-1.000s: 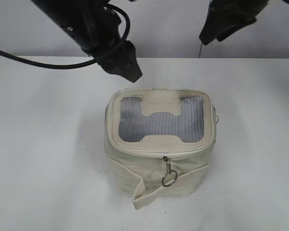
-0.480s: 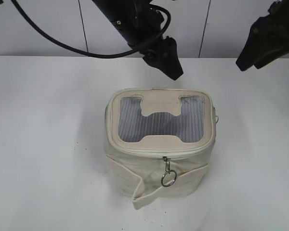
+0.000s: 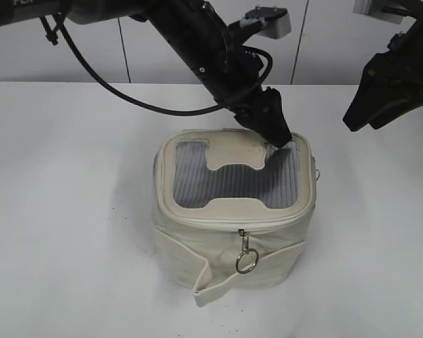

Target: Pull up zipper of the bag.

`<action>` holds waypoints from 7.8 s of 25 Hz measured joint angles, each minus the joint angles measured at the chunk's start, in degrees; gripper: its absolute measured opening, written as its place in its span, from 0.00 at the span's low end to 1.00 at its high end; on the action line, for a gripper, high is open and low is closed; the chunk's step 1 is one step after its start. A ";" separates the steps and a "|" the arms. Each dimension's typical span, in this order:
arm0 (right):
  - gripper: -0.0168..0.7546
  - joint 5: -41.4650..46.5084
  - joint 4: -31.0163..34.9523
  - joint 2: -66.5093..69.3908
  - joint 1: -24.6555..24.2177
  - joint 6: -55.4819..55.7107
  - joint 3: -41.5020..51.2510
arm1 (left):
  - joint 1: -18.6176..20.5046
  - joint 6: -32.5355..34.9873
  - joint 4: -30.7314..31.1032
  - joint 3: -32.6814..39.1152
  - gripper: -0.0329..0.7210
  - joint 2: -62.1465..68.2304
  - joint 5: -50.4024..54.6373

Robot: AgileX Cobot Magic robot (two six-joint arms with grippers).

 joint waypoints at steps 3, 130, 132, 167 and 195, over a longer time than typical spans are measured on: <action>0.58 0.00 0.38 -0.04 0.00 0.00 0.00 | -0.32 0.03 -0.14 -0.15 0.77 1.16 0.96; 0.03 -15.42 4.54 -23.68 29.98 5.76 28.92 | -1.09 -9.89 3.26 0.03 0.10 0.83 4.09; 0.03 -14.74 4.20 -23.74 29.98 6.00 28.66 | -1.09 -10.24 3.36 0.09 0.10 0.83 3.93; 0.63 -17.06 0.14 -17.20 40.86 18.65 21.81 | -1.04 -10.54 3.58 0.15 0.21 0.66 4.17; 0.79 -13.41 -23.38 -24.92 3.72 30.86 21.70 | 5.61 -41.98 41.21 0.80 0.53 -23.24 4.72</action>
